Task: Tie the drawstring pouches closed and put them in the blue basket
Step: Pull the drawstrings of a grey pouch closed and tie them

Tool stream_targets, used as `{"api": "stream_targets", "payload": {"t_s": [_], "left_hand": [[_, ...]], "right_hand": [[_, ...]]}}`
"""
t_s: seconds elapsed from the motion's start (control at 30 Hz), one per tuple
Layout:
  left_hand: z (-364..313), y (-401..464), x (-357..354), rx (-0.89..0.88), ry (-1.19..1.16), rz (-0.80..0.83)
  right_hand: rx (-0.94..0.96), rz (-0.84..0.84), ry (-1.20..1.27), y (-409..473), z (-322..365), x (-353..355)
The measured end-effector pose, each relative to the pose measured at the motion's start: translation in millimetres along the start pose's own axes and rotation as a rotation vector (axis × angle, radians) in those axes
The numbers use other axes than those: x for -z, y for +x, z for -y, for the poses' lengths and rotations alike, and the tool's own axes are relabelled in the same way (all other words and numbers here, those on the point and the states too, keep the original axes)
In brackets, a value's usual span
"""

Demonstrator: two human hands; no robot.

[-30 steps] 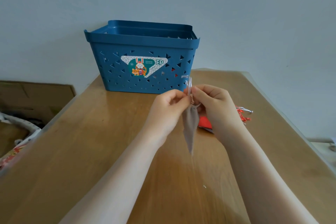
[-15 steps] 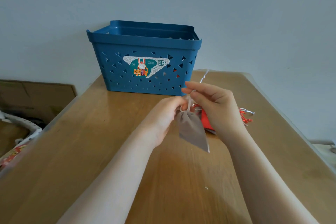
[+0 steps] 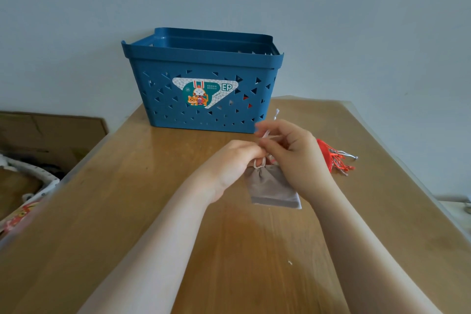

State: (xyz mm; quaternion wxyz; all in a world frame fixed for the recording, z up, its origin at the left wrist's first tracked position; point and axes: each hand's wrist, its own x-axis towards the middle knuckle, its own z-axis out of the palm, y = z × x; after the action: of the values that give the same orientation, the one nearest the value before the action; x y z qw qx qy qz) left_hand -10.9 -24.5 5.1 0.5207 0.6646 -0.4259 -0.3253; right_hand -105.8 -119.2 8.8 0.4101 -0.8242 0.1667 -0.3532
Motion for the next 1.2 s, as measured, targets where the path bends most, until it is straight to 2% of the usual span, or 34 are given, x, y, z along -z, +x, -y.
{"api": "stream_targets", "payload": {"t_s": [0.13,0.23,0.4,0.63,0.8,0.97,1.03,1.1,1.2], "left_hand": [[-1,1,-1,0.014,-0.009,-0.075],[2,3,-1,0.021,-0.076,-0.151],[1,2,3,0.022,-0.201,-0.160],[-2,-1,8,0.027,-0.116,-0.104],[-6,-2,0,-0.015,0.183,-0.218],[-7,0,-2,-0.075,0.392,-0.304],[-9,1,-4,-0.101,0.439,-0.341],[-8,1,-4,-0.158,0.490,-0.395],[-3,4,-3,-0.303,0.593,-0.441]], "right_hand": [[0.003,-0.086,-0.112,-1,1,-7],[0.011,-0.091,-0.136,-3,3,-12],[-0.001,-0.052,-0.150,-2,3,-11],[-0.115,-0.009,-0.021,1,7,7],[-0.131,0.021,-0.142,2,9,15],[0.015,0.068,-0.503,2,13,9],[0.119,0.010,-0.587,1,12,5],[0.162,-0.016,-0.601,0,13,4],[-0.017,0.083,-0.422,-1,14,9]]}}
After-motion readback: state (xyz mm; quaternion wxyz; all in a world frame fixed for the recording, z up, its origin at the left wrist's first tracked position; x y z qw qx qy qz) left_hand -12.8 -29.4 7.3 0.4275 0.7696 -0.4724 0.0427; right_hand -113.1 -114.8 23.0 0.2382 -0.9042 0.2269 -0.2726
